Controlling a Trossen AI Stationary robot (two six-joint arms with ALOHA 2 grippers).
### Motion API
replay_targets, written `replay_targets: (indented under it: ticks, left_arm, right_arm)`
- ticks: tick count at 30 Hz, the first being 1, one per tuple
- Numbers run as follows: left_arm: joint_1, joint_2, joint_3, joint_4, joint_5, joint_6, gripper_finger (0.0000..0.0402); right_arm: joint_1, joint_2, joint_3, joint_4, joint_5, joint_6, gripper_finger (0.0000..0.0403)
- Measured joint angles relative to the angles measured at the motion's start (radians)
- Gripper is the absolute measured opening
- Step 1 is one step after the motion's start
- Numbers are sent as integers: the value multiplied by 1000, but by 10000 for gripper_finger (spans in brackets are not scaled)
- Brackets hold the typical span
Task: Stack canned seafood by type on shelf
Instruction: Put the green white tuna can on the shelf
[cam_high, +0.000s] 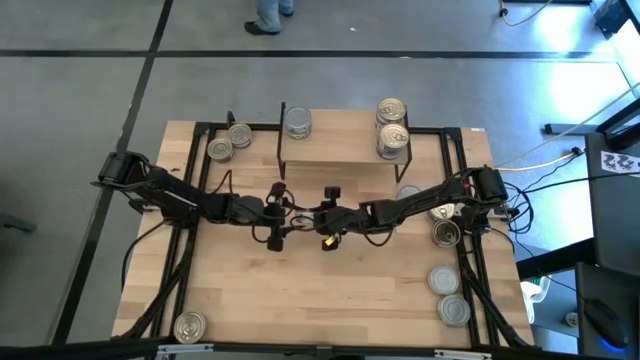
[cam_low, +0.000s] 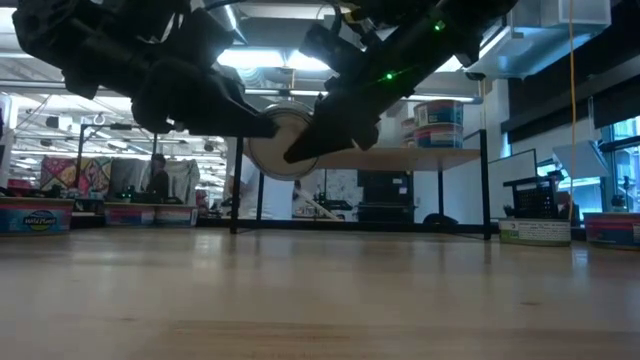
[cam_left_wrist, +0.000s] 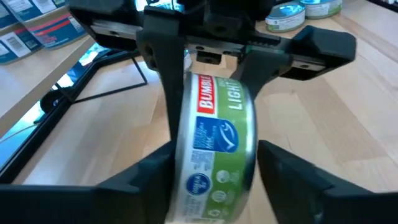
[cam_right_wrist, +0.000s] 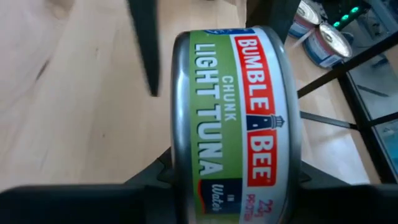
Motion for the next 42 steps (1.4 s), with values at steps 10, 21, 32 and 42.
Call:
replay_targets:
  ticks: [10,21,32,42]
  left_arm:
    - [-2,-23,24,-54,-60,48,134]
    - [-11,-68,415,-750,-418,114,134]
    - [86,-56,585,-1005,-632,222,134]
    - [208,52,585,-993,-588,271,138]
  right_arm:
    - [14,-53,2,-169,-39,36,264]
    - [132,-260,-175,-383,18,231,350]
    - [139,-248,-431,92,-25,248,321]
    - [138,-248,-468,157,-25,244,314]
